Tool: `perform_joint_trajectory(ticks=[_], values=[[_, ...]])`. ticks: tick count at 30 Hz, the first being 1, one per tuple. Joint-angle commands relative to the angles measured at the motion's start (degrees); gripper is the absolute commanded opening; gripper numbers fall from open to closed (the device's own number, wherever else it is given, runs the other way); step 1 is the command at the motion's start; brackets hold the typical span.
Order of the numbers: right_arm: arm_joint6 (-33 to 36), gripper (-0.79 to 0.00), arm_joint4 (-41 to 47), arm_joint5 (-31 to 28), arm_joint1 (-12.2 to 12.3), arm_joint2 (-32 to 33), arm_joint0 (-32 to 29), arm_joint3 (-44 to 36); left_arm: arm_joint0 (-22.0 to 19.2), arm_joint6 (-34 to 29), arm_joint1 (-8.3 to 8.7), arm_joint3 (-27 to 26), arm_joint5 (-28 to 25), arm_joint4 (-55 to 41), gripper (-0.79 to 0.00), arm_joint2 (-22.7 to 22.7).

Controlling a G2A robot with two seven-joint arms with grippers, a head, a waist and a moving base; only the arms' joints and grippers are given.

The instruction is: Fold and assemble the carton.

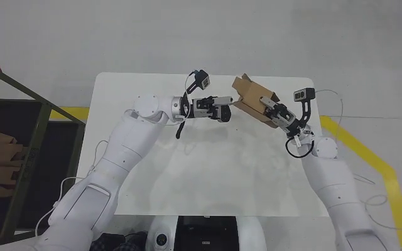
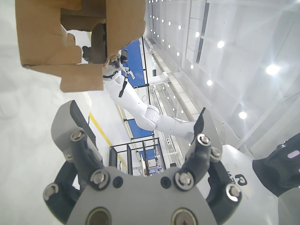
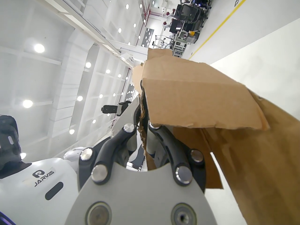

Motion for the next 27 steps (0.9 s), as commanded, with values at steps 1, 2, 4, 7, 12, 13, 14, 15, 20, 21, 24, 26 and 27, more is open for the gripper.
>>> perform_joint_trajectory(ticks=[1,2,4,7,12,13,14,15,20,21,24,26,27], values=[[0.87,-0.785,-0.44,0.36,-0.05,-0.43,-0.15,-0.33,-0.09,0.30,0.04,0.14,-0.15,-0.13,0.000,-0.32],[1.37,-0.785,-0.48,0.58,-0.05,-0.55,-0.22,-0.47,-0.10,0.38,0.06,0.19,-0.21,-0.17,0.000,-0.48],[2.53,-0.785,-0.41,0.97,-0.06,-0.83,-0.43,-0.89,-0.09,0.54,0.13,0.36,-0.28,-0.22,0.000,-0.83],[4.07,-0.785,-0.31,1.59,-0.11,-1.31,-0.72,-1.56,-0.02,0.62,0.21,0.40,-0.18,-0.01,0.000,-1.07],[6.40,-0.785,-0.61,2.45,-0.09,-1.78,-0.69,-1.96,0.33,0.66,0.27,0.47,-0.18,0.17,0.000,-1.21],[6.70,-0.785,-0.51,2.61,-0.10,-1.83,-0.70,-1.96,0.41,0.62,0.28,0.48,-0.17,0.16,0.000,-1.23],[6.96,-0.785,-0.42,2.72,-0.10,-1.87,-0.69,-1.95,0.48,0.63,0.29,0.51,-0.11,0.25,0.000,-1.21],[7.19,-0.785,-0.39,2.82,-0.11,-1.91,-0.66,-1.93,0.56,0.65,0.28,0.50,-0.08,0.26,0.000,-1.19],[7.72,-0.785,-0.30,3.21,-0.20,-2.22,-0.58,-1.97,0.98,0.61,0.18,0.27,-0.15,0.14,0.000,-0.81],[7.82,-0.785,-0.29,3.29,-0.22,-2.30,-0.58,-1.93,1.08,0.71,0.16,0.28,-0.25,0.05,0.000,-0.78],[8.18,-0.785,-0.40,3.53,-0.25,-2.45,-0.48,-1.75,1.29,0.87,0.10,0.48,-0.37,-0.10,0.000,-0.68],[8.48,-0.785,-0.46,3.64,-0.26,-2.49,-0.35,-1.64,1.35,0.98,0.09,0.64,-0.52,-0.15,0.000,-0.70],[8.57,-0.785,-0.42,3.64,-0.27,-2.48,-0.28,-1.55,1.35,1.11,0.09,0.78,-0.58,-0.14,0.000,-0.76]])
